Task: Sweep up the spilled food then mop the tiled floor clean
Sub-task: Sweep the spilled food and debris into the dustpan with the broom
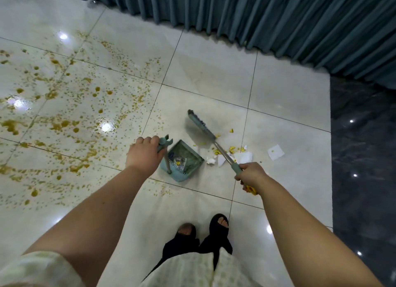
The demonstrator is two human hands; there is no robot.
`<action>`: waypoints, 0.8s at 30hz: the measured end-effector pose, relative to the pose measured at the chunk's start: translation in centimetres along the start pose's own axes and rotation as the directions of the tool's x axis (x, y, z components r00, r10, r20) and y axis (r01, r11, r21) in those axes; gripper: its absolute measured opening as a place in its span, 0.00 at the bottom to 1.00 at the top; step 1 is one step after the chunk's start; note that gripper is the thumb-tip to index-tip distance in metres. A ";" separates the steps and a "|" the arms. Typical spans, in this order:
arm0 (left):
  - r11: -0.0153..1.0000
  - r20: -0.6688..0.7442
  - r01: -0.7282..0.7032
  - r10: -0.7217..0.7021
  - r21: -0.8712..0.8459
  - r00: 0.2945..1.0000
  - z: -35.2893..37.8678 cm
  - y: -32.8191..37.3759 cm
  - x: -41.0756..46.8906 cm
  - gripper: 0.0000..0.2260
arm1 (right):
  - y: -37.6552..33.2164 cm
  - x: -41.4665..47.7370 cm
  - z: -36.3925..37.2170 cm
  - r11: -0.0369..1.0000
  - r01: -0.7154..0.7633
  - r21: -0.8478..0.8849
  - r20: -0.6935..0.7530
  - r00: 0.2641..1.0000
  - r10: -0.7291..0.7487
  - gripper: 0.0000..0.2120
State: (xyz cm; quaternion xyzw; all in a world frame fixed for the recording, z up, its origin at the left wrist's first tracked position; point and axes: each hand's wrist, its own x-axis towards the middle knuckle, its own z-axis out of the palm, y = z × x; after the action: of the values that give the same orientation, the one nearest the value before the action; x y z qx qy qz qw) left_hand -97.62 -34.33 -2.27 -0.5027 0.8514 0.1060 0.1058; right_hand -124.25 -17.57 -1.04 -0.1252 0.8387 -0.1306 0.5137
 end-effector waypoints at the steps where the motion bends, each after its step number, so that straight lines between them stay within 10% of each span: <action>1: 1.000 -0.025 0.004 -0.004 0.005 1.000 0.4 0.1 -0.1 0.18 | -0.2 1.1 0.4 1.000 0.003 -0.017 -0.018 1.000 -0.003 0.24; 14: 0.999 -0.145 -0.005 -0.001 -0.036 0.989 0.9 0.7 0.4 0.18 | 0.9 -1.1 8.0 0.993 -0.043 -0.112 0.225 0.972 0.067 0.30; 24: 1.000 -0.214 -0.028 0.026 -0.006 0.977 1.3 0.3 0.5 0.17 | -0.9 1.8 -0.2 0.999 -0.013 0.030 -0.038 0.999 0.014 0.28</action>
State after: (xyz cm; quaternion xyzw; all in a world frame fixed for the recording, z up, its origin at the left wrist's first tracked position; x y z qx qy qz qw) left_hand -98.06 -34.25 -3.58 -0.4999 0.8642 0.0567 0.0100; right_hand -125.10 -19.03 -2.11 -0.1093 0.8472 -0.1422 0.5001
